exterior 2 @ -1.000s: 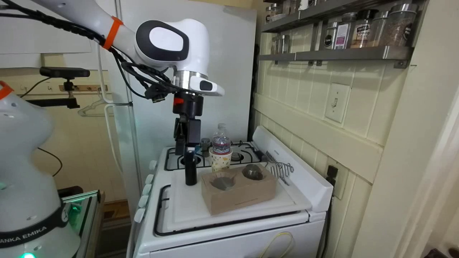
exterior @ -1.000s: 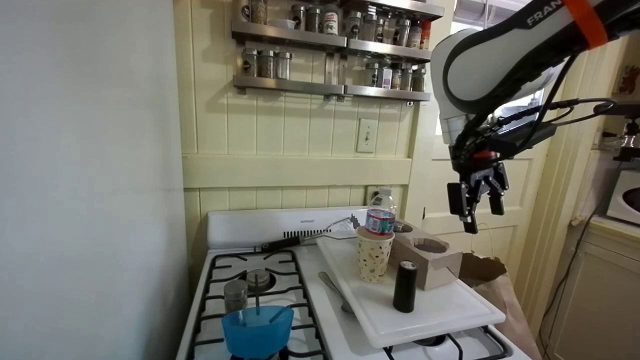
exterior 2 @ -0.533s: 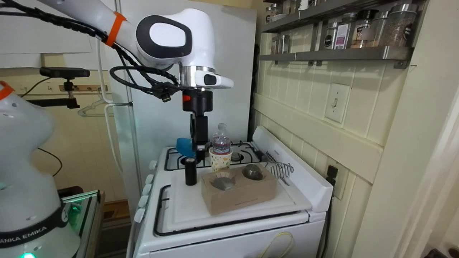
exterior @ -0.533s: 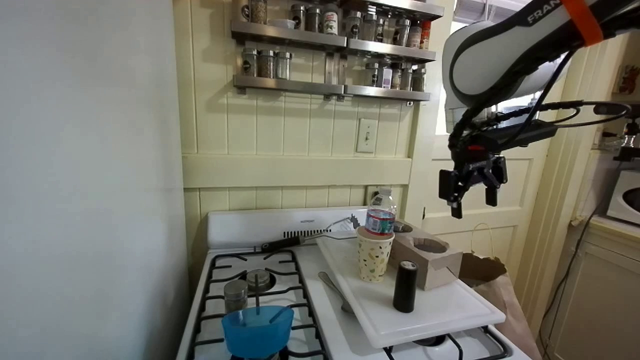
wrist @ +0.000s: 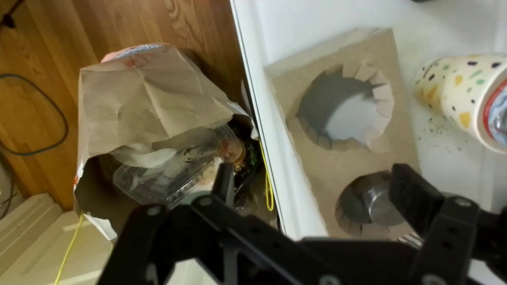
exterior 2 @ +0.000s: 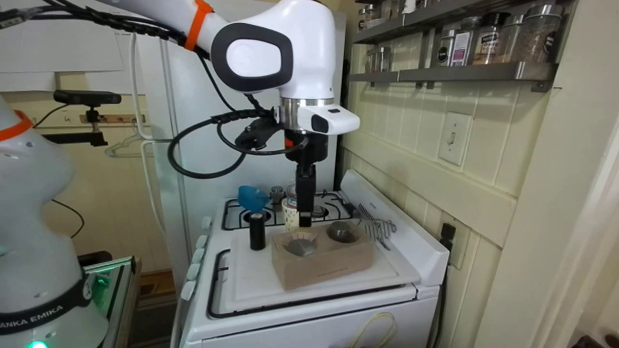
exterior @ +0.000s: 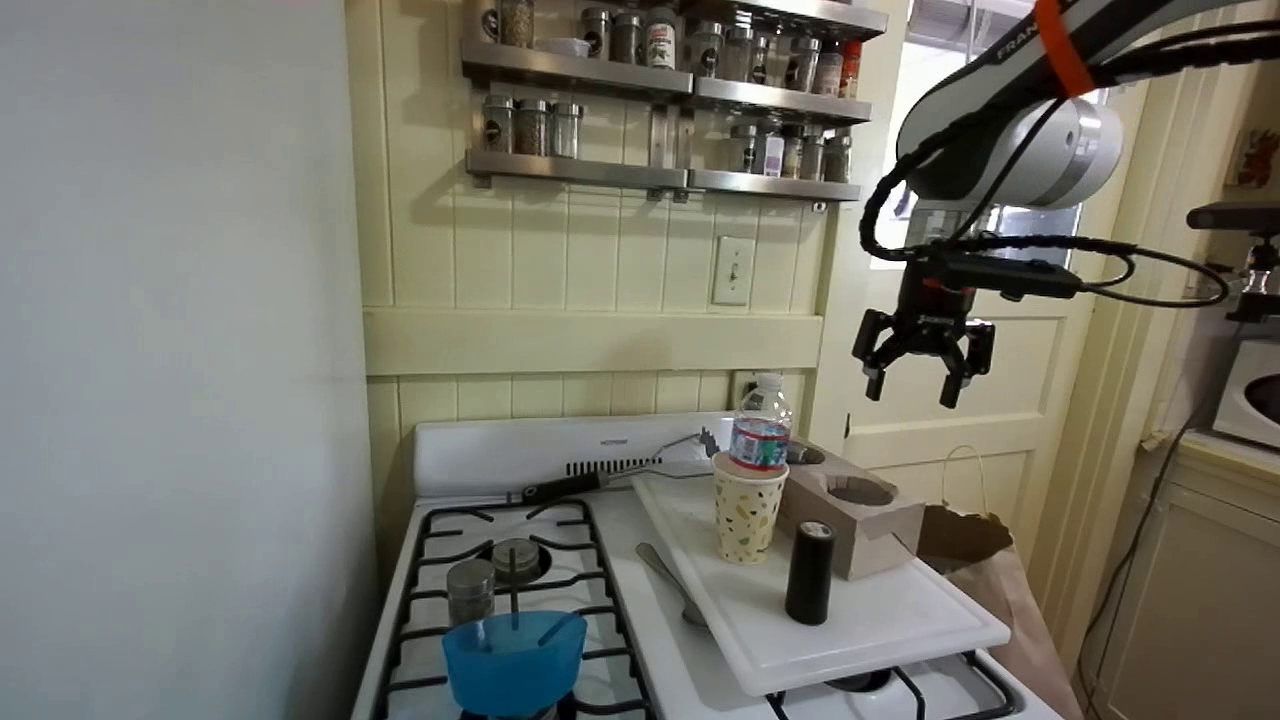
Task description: Remove the small bottle from the holder
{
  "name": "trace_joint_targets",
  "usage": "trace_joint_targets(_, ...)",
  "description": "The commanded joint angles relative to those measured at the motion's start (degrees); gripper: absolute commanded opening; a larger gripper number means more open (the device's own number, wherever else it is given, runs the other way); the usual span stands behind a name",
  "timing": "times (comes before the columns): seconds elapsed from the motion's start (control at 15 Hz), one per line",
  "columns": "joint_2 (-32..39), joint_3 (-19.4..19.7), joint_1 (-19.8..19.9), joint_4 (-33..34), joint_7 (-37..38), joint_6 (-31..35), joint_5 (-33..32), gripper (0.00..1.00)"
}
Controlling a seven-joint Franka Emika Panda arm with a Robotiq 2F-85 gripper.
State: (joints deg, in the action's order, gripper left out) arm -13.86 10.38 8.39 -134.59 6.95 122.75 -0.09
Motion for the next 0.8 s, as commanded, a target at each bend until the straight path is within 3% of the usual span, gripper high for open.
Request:
trace_joint_targets(0.0, 9.84, -0.31, -0.25, 9.79, 0.32, -0.60, 4.70, 1.00)
trace_joint_targets(0.27, 16.85, -2.40, -0.98, 16.59, 3.71, -1.73, 3.18, 1.00)
trace_joint_targets(0.33, 12.62, -1.84, -0.30, 12.66, 1.27, -0.24, 3.25, 1.00)
trace_joint_targets(0.73, 13.60, -1.91, -0.25, 13.68, 1.50, -0.14, 3.22, 1.00)
